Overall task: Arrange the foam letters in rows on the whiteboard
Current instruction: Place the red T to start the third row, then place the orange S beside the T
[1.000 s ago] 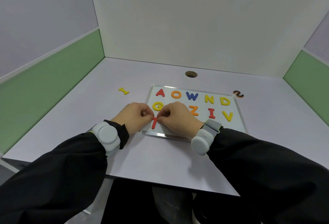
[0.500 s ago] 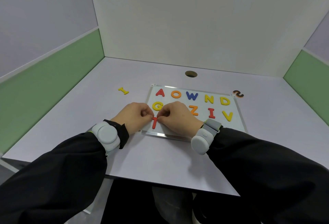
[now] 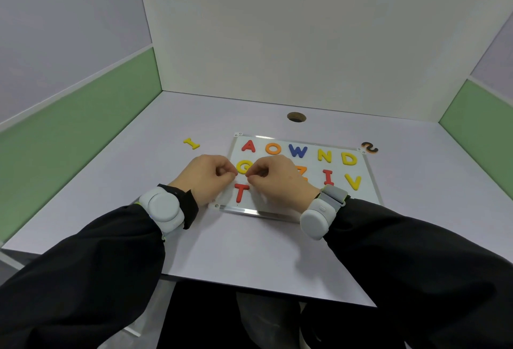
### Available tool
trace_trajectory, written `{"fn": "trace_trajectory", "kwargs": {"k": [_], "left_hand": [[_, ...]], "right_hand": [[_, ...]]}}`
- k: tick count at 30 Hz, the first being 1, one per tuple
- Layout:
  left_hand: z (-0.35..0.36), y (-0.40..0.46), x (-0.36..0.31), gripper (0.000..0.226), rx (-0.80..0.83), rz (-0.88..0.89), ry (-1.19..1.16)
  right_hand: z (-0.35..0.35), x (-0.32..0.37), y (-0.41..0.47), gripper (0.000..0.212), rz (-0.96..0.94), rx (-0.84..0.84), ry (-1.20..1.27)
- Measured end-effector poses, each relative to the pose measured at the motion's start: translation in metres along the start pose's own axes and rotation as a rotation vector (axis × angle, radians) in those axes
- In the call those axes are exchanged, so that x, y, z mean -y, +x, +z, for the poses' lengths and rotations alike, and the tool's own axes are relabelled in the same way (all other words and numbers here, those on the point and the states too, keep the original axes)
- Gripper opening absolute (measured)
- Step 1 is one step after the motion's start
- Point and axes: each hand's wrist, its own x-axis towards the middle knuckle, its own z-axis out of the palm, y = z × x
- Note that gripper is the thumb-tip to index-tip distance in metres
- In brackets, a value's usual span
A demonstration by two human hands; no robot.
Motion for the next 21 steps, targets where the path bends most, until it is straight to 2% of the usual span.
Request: {"fn": "trace_trajectory", "kwargs": {"k": [11,21], "left_hand": [[-0.005,0.034,-0.033,0.013,-0.029,0.069,0.031],[0.043,0.083,-0.092,0.017,0.083,0.150,0.062]], "right_hand": [[-0.047,-0.026,0.006,0.025,0.076,-0.187,0.029],[-0.099,-0.087,-0.003,0.027,0.215,-0.289,-0.016]]}}
